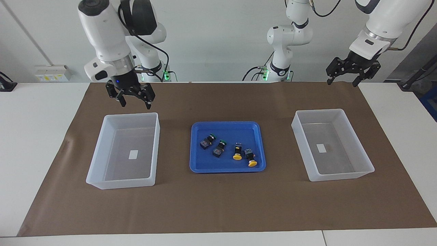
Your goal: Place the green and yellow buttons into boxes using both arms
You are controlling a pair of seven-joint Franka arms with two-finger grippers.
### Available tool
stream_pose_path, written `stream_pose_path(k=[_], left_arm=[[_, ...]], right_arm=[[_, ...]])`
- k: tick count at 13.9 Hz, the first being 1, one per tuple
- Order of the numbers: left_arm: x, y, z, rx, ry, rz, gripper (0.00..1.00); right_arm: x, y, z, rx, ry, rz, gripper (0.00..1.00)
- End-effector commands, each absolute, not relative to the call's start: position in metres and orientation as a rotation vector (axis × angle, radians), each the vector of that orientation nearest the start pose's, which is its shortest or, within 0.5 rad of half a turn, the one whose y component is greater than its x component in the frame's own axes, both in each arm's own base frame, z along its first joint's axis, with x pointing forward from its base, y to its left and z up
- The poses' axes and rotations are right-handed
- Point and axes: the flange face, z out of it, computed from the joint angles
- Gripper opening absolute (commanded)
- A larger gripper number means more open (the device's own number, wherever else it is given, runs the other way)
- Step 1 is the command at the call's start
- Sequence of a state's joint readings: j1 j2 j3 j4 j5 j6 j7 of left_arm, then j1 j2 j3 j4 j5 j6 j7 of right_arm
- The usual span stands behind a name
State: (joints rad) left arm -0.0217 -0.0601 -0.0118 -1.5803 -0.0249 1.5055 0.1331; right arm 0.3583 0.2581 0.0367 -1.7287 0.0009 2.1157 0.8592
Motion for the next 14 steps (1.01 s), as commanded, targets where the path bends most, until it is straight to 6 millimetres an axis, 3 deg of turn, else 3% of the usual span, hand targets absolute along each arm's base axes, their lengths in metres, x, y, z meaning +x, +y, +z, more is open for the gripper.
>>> stream_pose_path(k=[1,5,8,10,14], left_arm=[[0.523,-0.024,0.647,-3.133,0.255,0.026,1.00],[0.523,-0.025,0.647,-3.132,0.260,0.022,1.00],[0.523,-0.025,0.647,-3.132,0.260,0.026,1.00],[0.523,-0.027,0.647,-3.132,0.265,0.026,1.00],[0.523,-0.025,0.647,-3.132,0.260,0.024,1.00]], right_arm=[[0.601,0.283,0.421,-2.895,0.909,-0.153,1.00],[0.590,0.325,0.365,-2.810,1.193,-0.089,1.00],[0.591,0.328,0.341,-2.770,1.286,-0.078,1.00],[0.581,0.331,0.325,-2.794,1.290,-0.055,1.00],[0.571,0.325,0.307,-2.815,1.301,-0.037,1.00]])
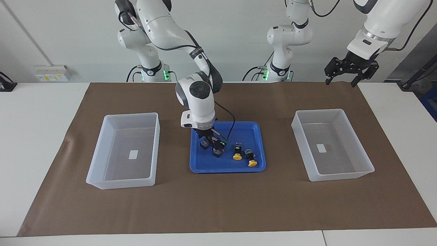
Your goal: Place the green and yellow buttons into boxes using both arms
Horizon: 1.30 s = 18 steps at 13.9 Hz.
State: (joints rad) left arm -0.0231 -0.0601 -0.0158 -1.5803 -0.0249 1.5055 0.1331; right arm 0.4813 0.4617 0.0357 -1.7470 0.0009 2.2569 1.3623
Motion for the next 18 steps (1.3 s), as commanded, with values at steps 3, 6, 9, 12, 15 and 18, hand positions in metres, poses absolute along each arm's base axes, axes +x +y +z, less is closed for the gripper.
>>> stream_pose_path(k=[3,6,9,12,15,18], left_arm=[[0.523,-0.025,0.647,-3.132,0.260,0.026,1.00],[0.523,-0.025,0.647,-3.132,0.260,0.026,1.00],[0.523,-0.026,0.647,-3.132,0.260,0.026,1.00],[0.523,-0.026,0.647,-3.133,0.258,0.026,1.00],[0.523,-0.025,0.647,-3.133,0.255,0.026,1.00],[0.523,-0.025,0.646,-3.132,0.258,0.024,1.00]], right_arm=[[0.564,0.321,0.297,-2.812,1.299,-0.040,0.87],[0.564,0.321,0.296,-2.813,1.294,-0.042,0.44],[0.565,0.321,0.297,-2.819,1.284,-0.041,0.00],[0.575,0.307,0.338,-2.844,1.225,-0.050,0.00],[0.585,0.265,0.411,-2.886,1.126,-0.034,0.00],[0.592,0.202,0.473,-2.993,0.949,0.005,0.00]])
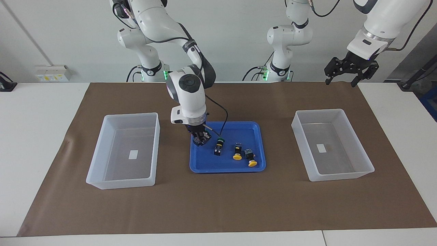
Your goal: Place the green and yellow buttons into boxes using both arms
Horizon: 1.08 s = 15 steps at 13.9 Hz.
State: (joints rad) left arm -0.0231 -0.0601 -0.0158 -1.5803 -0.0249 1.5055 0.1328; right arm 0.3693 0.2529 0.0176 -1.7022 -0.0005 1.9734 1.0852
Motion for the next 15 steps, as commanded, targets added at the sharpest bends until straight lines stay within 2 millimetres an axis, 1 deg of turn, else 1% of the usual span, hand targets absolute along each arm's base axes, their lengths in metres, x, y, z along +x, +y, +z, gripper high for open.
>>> stream_pose_path(k=[1,3,4,5,6,7,8,9,11,12,13,14,15], left_arm=[[0.524,-0.026,0.647,-3.132,0.260,0.012,1.00],[0.527,-0.029,0.648,-3.129,0.279,-0.033,1.00],[0.530,-0.030,0.646,-3.128,0.281,-0.058,1.00],[0.531,-0.039,0.646,-3.125,0.305,-0.079,1.00],[0.533,-0.050,0.645,-3.121,0.338,-0.113,1.00],[0.535,-0.058,0.643,-3.118,0.358,-0.142,1.00],[0.539,-0.065,0.641,-3.116,0.372,-0.159,1.00],[0.543,-0.072,0.638,-3.115,0.384,-0.176,1.00],[0.554,-0.091,0.621,-3.112,0.424,-0.207,1.00],[0.559,-0.097,0.610,-3.113,0.429,-0.234,1.00],[0.567,-0.113,0.593,-3.118,0.426,-0.248,1.00],[0.574,-0.126,0.577,-3.123,0.417,-0.277,1.00],[0.582,-0.136,0.562,-3.124,0.421,-0.305,1.00]], right_arm=[[0.596,0.172,0.486,-3.016,0.856,-0.008,0.00],[0.606,0.113,0.490,-3.064,0.652,-0.007,0.00],[0.611,0.088,0.486,-3.084,0.534,-0.014,0.00],[0.614,0.068,0.485,-3.096,0.433,-0.031,0.00],[0.616,0.051,0.477,-3.115,0.271,-0.035,0.00],[0.616,0.034,0.460,-3.129,0.085,-0.032,0.00],[0.616,0.019,0.442,-3.130,-0.059,-0.055,0.00],[0.617,0.008,0.430,-3.128,-0.169,-0.087,0.00],[0.624,-0.003,0.414,-3.123,-0.322,-0.114,0.00],[0.628,-0.004,0.403,-3.113,-0.432,-0.126,0.00],[0.629,-0.005,0.384,-3.100,-0.525,-0.119,0.00],[0.628,-0.005,0.370,-3.095,-0.581,-0.154,0.00],[0.623,-0.005,0.357,-3.091,-0.643,-0.172,0.00]])
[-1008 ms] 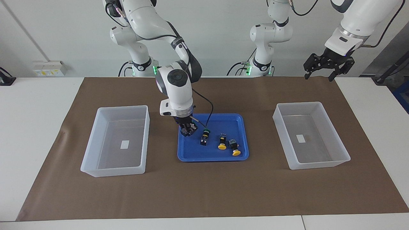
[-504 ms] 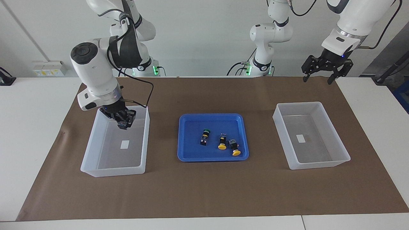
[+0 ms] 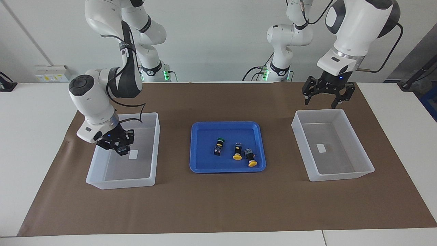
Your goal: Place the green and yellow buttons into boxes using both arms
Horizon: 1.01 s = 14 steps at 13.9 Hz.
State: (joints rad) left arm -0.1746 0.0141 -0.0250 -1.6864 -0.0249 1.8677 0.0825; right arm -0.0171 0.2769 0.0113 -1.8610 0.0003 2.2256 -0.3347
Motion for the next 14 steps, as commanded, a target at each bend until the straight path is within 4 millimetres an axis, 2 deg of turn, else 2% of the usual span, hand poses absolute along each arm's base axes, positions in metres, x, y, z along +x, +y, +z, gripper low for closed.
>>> stream_pose_path(k=[1,3,4,5,6,7,8,10,12,13,14], left_arm=[[0.589,-0.158,0.542,-3.132,0.412,-0.302,1.00],[0.603,-0.185,0.506,-3.158,0.319,-0.352,1.00],[0.603,-0.202,0.491,-3.160,0.342,-0.390,1.00],[0.599,-0.206,0.472,-3.163,0.340,-0.421,1.00],[0.597,-0.207,0.461,-3.165,0.336,-0.442,1.00],[0.595,-0.217,0.455,-3.168,0.346,-0.449,1.00],[0.596,-0.232,0.437,-3.180,0.317,-0.436,1.00],[0.597,-0.256,0.411,-3.201,0.269,-0.467,1.00],[0.598,-0.268,0.387,-3.206,0.271,-0.463,1.00],[0.597,-0.280,0.369,-3.213,0.256,-0.450,1.00],[0.599,-0.284,0.357,-3.222,0.217,-0.467,0.98]], right_arm=[[0.620,-0.006,0.349,-3.084,-0.697,-0.192,0.00],[0.611,-0.012,0.329,-3.084,-0.711,-0.204,0.00],[0.606,-0.011,0.322,-3.085,-0.709,-0.213,0.06],[0.604,-0.012,0.319,-3.085,-0.706,-0.216,0.14],[0.604,-0.015,0.318,-3.087,-0.697,-0.211,0.48],[0.604,-0.022,0.318,-3.091,-0.680,-0.206,0.81],[0.604,-0.024,0.319,-3.094,-0.673,-0.211,1.00],[0.605,-0.027,0.329,-3.094,-0.659,-0.219,1.00],[0.610,-0.022,0.368,-3.093,-0.643,-0.245,1.00],[0.615,-0.017,0.389,-3.096,-0.571,-0.221,1.00],[0.621,-0.010,0.410,-3.095,-0.454,-0.192,1.00]])
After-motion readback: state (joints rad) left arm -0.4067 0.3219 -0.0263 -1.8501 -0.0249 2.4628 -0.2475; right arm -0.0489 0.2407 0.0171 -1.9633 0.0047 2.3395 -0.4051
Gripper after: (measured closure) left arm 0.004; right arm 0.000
